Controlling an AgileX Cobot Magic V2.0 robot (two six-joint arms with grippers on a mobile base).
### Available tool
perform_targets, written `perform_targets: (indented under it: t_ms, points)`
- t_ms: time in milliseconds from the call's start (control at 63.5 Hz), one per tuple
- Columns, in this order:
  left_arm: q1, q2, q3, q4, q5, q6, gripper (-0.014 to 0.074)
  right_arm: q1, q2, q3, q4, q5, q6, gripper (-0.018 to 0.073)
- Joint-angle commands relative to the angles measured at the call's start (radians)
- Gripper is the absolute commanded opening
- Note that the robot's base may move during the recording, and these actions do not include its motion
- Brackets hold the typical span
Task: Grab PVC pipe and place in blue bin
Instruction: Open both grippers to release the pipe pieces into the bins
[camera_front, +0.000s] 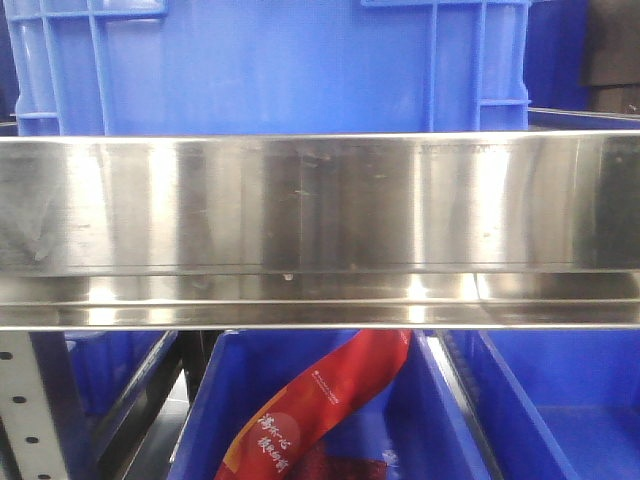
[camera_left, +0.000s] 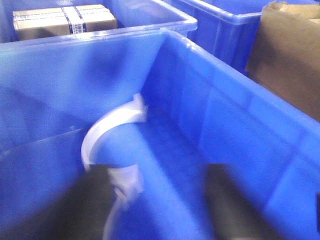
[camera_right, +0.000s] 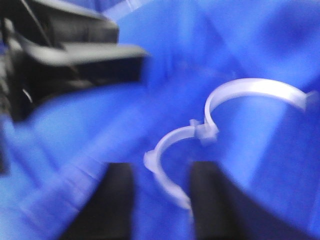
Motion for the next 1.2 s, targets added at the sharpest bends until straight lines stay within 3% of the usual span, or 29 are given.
perform_targets:
  t_ms: [0, 47, 126, 283, 457, 708, 945, 1039, 1181]
  points:
    - [-0.004, -0.046, -0.01, -0.005, -0.015, 0.001, -0.0047, 0.003, -0.036, -0.009, 0.003, -0.025, -0.006, 0.0026]
    - [-0.004, -0.055, -0.01, 0.018, -0.017, 0.001, -0.0111, 0.003, -0.039, -0.009, -0.016, -0.032, -0.006, -0.0045]
    - [-0.004, -0.06, -0.01, 0.066, -0.015, 0.003, -0.0111, 0.003, -0.037, -0.009, -0.079, -0.047, -0.006, -0.0167]
    - [-0.004, -0.067, -0.01, 0.066, 0.053, 0.003, -0.0111, -0.002, -0.034, -0.009, -0.078, -0.013, -0.006, -0.0168]
    - [-0.004, -0.167, -0.006, 0.065, 0.164, 0.003, -0.0111, -0.002, -0.174, -0.011, -0.043, 0.066, -0.006, -0.0168]
    - [-0.004, -0.373, 0.141, 0.032, -0.044, 0.003, -0.0111, -0.002, -0.345, 0.06, -0.074, -0.165, -0.006, -0.0168]
    - [-0.004, -0.556, 0.502, -0.006, -0.316, 0.003, -0.0111, -0.002, -0.474, 0.424, -0.075, -0.472, -0.006, -0.0168]
    - [-0.004, -0.627, 0.647, -0.006, -0.34, 0.003, -0.0111, -0.002, -0.543, 0.594, -0.062, -0.572, -0.006, -0.0168]
    - [-0.004, -0.729, 0.776, -0.006, -0.344, 0.003, -0.0111, -0.002, -0.624, 0.726, -0.016, -0.571, -0.006, -0.0168]
